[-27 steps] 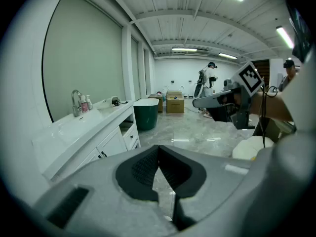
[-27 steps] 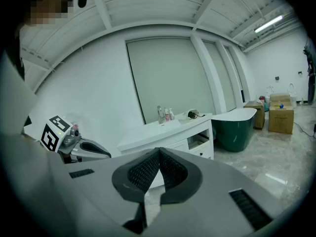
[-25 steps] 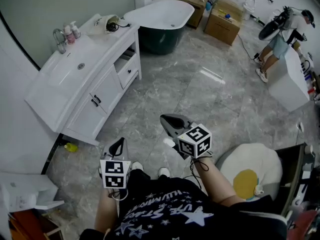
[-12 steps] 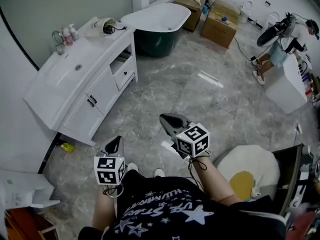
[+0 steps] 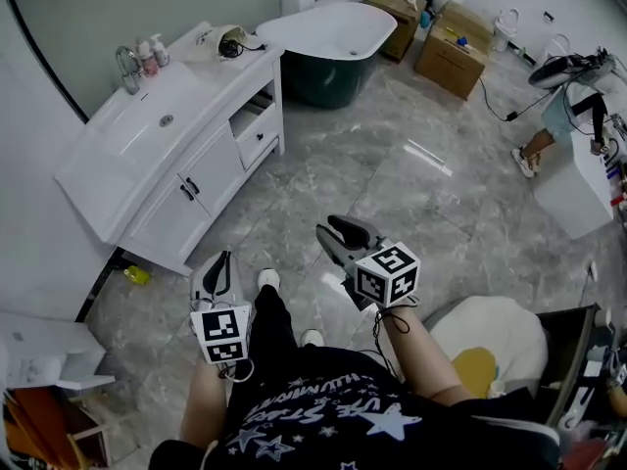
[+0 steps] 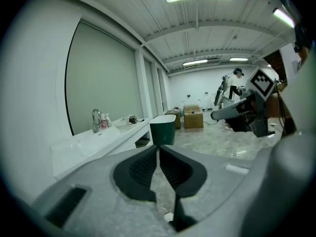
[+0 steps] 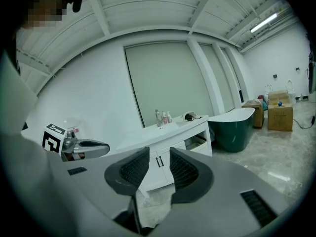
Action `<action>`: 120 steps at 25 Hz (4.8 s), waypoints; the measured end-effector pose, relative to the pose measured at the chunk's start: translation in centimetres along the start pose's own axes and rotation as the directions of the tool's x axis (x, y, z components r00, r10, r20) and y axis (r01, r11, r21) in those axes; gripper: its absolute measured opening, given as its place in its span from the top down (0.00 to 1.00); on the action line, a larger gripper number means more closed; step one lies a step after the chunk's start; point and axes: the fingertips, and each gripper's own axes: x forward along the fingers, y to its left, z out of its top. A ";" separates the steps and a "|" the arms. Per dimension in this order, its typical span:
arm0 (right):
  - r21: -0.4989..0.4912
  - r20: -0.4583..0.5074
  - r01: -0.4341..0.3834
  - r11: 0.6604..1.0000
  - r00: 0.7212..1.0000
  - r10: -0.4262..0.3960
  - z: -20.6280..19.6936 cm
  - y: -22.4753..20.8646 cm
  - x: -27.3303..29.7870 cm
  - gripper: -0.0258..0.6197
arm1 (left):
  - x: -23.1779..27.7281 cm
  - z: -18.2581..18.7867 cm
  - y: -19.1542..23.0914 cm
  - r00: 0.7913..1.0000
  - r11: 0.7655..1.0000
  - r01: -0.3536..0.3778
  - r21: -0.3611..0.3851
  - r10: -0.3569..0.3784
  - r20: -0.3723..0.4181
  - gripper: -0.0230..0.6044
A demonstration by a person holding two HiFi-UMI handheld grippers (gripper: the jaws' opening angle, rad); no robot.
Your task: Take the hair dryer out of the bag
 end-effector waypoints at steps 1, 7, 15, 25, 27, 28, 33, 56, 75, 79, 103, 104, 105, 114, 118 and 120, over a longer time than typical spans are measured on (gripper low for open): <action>0.009 -0.005 -0.004 1.000 1.000 0.004 -0.1 -0.1 0.7 0.74 | 0.5 0.0 0.3 1.000 1.000 0.008 -0.024 -0.008 0.007 0.92; 0.043 -0.060 0.016 0.999 0.998 -0.013 -0.4 -2.6 5.4 0.53 | 6.7 -0.4 2.6 0.995 0.990 0.099 -0.098 -0.098 0.011 0.53; 0.067 -0.083 0.080 0.995 0.994 -0.074 3.0 -9.7 14.0 0.48 | 18.2 0.6 7.3 0.987 0.977 0.158 -0.142 -0.160 -0.002 0.47; 0.062 -0.100 0.108 0.992 0.990 -0.102 10.4 -15.4 26.7 0.48 | 30.1 4.4 17.2 0.987 0.971 0.157 -0.179 -0.160 -0.002 0.47; 0.069 -0.102 0.108 0.992 0.990 -0.101 11.5 -16.2 29.3 0.48 | 31.9 4.8 19.0 0.988 0.969 0.150 -0.196 -0.154 -0.003 0.47; 0.074 -0.100 0.107 0.991 0.990 -0.099 12.1 -16.5 30.7 0.48 | 32.7 5.0 19.9 0.988 0.968 0.149 -0.202 -0.153 -0.003 0.47; 0.080 -0.102 0.102 0.992 0.990 -0.094 13.7 -18.6 36.5 0.49 | 36.5 5.7 22.9 0.988 0.972 0.151 -0.182 -0.154 -0.005 0.47; -0.018 -0.202 -0.217 0.976 0.957 0.209 24.8 -35.2 67.1 0.51 | 59.2 12.0 33.3 0.974 0.947 -0.215 -0.238 0.188 -0.128 0.47; -0.053 -0.518 -0.439 0.897 0.780 0.351 22.9 -36.4 83.5 0.53 | 76.0 11.9 36.0 0.932 0.926 -0.302 -0.225 0.237 -0.274 0.47; -0.064 -0.555 -0.466 0.882 0.752 0.357 22.5 -36.4 84.9 0.53 | 79.0 11.1 36.5 0.929 0.925 -0.310 -0.219 0.245 -0.277 0.48; -0.108 -0.692 -0.436 0.894 0.679 0.247 17.9 -35.3 92.1 0.57 | 79.2 11.9 38.5 0.937 0.917 -0.308 -0.255 0.245 -0.250 0.89; -0.096 -0.700 -0.445 0.890 0.666 0.257 17.7 -35.2 92.2 0.57 | 79.2 11.8 38.6 0.937 0.916 -0.308 -0.255 0.246 -0.249 0.89; -0.088 -0.706 -0.455 0.886 0.656 0.267 17.5 -35.2 92.2 0.58 | 79.1 11.8 38.6 0.937 0.917 -0.308 -0.254 0.246 -0.249 0.89; -0.021 -0.703 -0.460 0.887 0.638 0.315 17.8 -34.8 89.8 0.67 | 79.0 11.8 39.2 0.929 0.909 -0.328 -0.257 0.262 -0.261 0.89; 0.036 -0.687 -0.475 0.879 0.627 0.367 18.4 -35.1 87.8 0.67 | 78.8 12.2 39.2 0.927 0.905 -0.340 -0.255 0.276 -0.256 0.89; 0.066 -0.668 -0.491 0.869 0.625 0.404 18.9 -35.2 86.5 0.67 | 78.6 12.4 39.2 0.924 0.903 -0.347 -0.254 0.283 -0.256 0.89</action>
